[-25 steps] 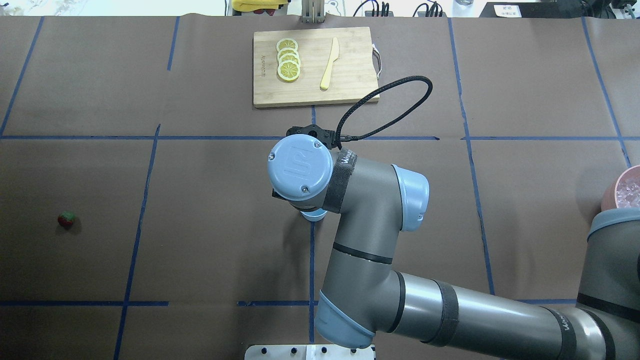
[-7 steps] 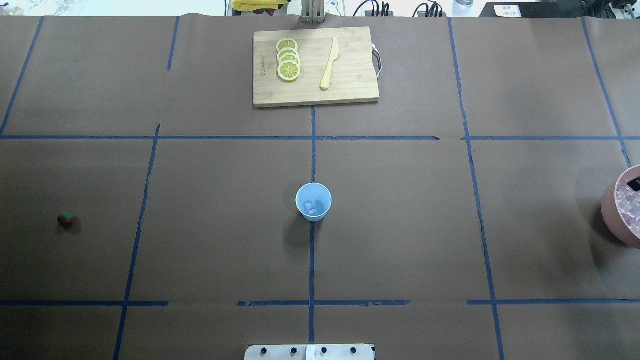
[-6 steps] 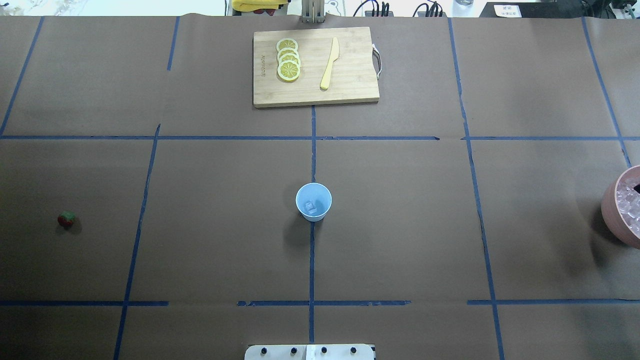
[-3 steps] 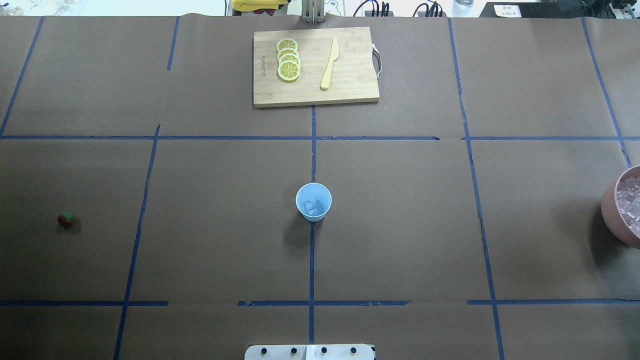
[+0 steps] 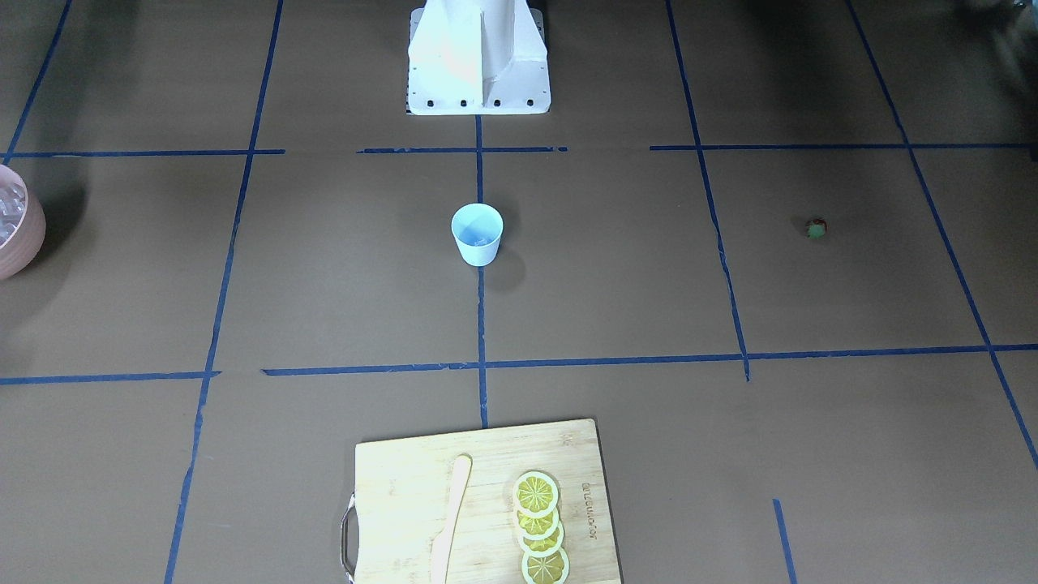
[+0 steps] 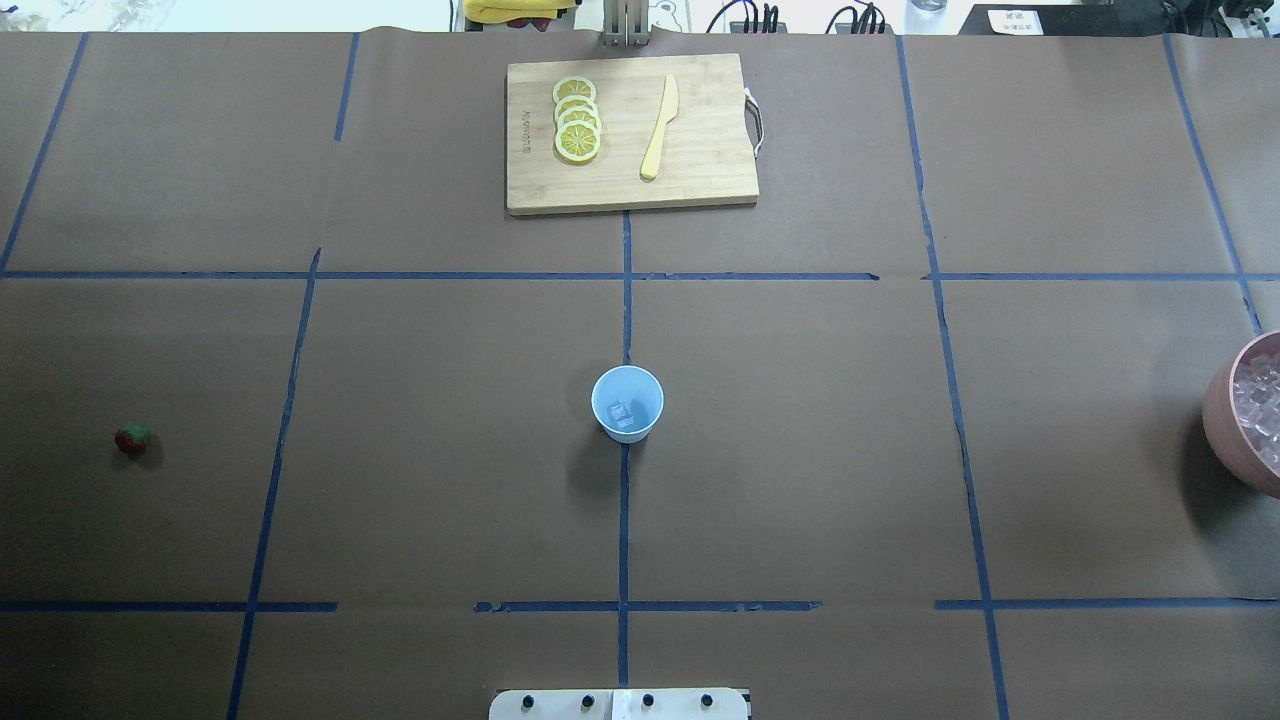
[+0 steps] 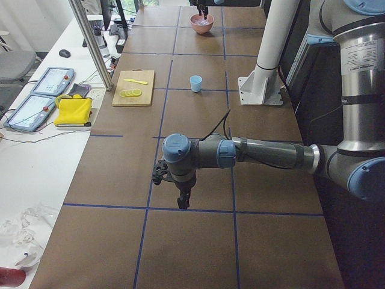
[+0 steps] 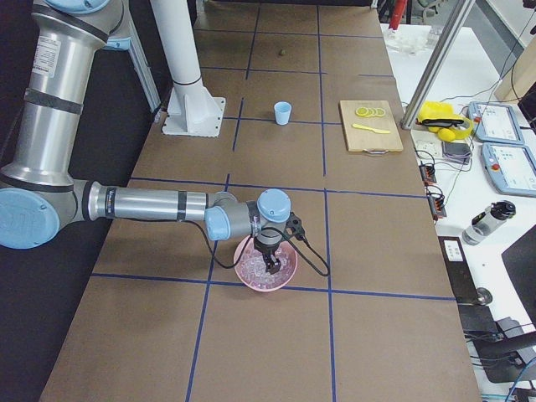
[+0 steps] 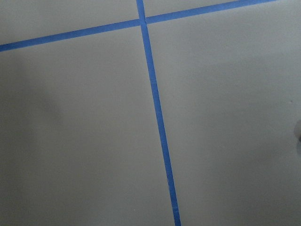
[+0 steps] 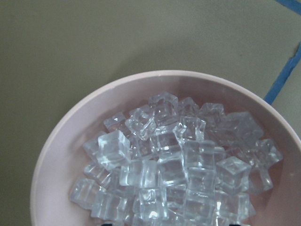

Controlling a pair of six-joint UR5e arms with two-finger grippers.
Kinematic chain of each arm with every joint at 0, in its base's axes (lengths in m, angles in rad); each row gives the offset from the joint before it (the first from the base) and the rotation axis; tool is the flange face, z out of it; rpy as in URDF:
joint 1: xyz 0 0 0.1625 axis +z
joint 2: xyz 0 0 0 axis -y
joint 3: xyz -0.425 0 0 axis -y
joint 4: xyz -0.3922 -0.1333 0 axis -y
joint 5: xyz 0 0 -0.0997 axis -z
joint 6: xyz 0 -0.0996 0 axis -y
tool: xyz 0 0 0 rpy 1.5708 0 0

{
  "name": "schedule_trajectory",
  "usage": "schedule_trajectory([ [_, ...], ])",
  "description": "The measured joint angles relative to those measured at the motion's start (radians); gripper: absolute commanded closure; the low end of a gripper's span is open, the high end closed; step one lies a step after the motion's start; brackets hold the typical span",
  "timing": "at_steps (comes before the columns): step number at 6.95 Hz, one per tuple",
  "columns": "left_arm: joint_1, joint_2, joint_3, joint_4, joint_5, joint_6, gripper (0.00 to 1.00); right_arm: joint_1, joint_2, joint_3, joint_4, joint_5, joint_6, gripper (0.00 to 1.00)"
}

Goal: Put ice and strawberries in cup
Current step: 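Grasp another ice cube from the pink bowl with the right gripper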

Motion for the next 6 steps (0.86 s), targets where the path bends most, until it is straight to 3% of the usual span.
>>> schedule_trajectory([
  [6, 0.000, 0.001, -0.003, 0.001, 0.000, -0.001, 0.00, -0.045, 0.027, -0.003, 0.012, 0.001, 0.046, 0.28],
])
